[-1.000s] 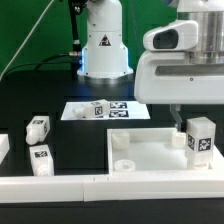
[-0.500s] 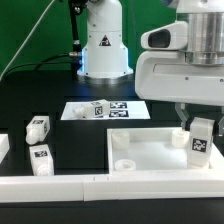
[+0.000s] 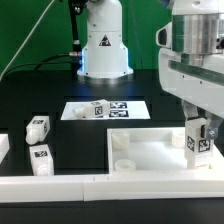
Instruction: Assemble one leg
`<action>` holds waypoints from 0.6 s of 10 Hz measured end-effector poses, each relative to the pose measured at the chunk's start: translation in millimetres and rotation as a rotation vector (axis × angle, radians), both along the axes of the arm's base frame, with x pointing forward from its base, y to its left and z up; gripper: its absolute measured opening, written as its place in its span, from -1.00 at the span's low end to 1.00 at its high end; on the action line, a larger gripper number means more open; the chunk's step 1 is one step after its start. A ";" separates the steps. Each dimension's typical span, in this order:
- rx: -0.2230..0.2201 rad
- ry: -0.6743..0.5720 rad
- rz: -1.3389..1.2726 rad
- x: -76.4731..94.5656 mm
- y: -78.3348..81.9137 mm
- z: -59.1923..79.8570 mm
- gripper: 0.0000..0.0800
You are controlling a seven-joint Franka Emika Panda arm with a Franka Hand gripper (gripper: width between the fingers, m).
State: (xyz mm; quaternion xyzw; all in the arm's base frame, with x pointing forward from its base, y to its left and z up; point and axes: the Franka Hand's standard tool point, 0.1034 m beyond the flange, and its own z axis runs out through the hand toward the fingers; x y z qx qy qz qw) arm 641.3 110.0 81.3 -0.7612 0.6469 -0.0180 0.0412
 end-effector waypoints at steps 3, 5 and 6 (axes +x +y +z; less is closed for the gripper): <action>-0.005 0.001 0.042 -0.5 -0.1 -0.6 -0.28; -0.030 -0.006 0.425 -0.9 6.1 -0.6 0.51; -0.038 -0.010 0.592 -2.1 8.6 -1.6 0.59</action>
Offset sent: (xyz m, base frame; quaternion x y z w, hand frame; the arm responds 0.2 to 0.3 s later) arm -0.0042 0.0059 -0.0042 -0.0495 -0.0159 -0.2444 0.9683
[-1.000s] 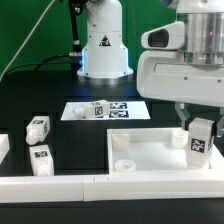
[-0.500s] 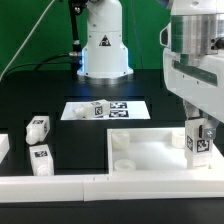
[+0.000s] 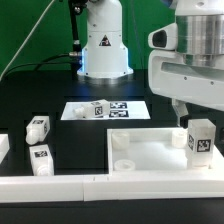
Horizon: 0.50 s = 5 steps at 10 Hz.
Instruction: Assemble one leg
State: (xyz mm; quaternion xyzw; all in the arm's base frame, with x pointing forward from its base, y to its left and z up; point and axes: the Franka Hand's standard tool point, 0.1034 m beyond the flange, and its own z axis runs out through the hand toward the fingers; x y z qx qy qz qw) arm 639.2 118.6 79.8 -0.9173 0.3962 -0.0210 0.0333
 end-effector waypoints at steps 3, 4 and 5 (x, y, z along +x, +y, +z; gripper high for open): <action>-0.012 -0.006 0.150 -0.5 -1.7 -0.9 0.62; -0.015 -0.008 0.197 -0.5 -2.0 -0.9 0.62; -0.042 -0.014 0.358 0.4 -3.0 -0.1 0.62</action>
Offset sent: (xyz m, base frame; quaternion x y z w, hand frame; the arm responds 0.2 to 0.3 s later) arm 0.0000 0.0000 0.0000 0.0000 0.0000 -0.1296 0.9916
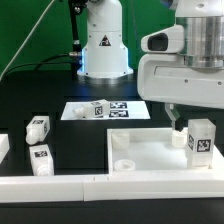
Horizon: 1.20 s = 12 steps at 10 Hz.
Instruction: Assemble one leg
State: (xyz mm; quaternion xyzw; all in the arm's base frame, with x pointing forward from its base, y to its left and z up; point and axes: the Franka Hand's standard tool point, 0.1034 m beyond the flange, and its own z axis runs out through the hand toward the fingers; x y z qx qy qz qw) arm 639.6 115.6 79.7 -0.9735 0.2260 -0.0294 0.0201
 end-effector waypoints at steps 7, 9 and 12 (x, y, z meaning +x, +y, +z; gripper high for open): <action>-0.047 -0.010 0.272 2.0 0.3 1.3 -0.01; -0.037 -0.011 0.109 1.8 -0.3 0.8 -0.29; -0.012 -0.015 -0.283 1.8 -1.6 -0.3 -0.29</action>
Offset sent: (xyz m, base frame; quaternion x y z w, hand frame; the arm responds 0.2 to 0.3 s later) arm 0.0000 0.0000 0.0000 0.0000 0.0000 0.0000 1.0000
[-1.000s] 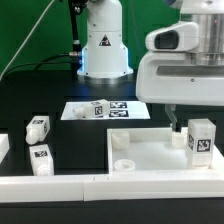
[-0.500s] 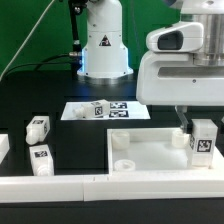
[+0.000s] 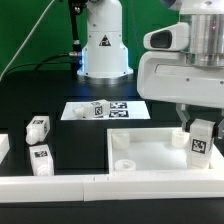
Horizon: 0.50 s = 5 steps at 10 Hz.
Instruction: Assemble one leg
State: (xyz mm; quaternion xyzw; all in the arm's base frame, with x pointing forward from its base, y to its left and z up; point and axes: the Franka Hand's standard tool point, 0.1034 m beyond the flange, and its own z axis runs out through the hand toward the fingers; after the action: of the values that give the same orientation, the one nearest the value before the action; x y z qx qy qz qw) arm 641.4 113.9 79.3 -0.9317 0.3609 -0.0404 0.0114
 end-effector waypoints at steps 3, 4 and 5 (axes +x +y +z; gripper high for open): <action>0.079 0.006 -0.505 0.1 -3.5 -0.6 -0.29; 0.101 0.011 -0.634 -0.2 -4.0 -0.8 -0.29; 0.114 0.014 -0.718 -0.3 -4.6 -1.0 -0.29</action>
Offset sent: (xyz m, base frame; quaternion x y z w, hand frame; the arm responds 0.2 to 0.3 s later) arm 0.0107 0.0149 0.0022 0.0726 -0.0402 0.3888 0.9176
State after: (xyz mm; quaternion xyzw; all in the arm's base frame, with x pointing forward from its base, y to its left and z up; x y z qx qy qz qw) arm 641.1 109.4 78.4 -0.7436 0.6669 -0.0153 0.0461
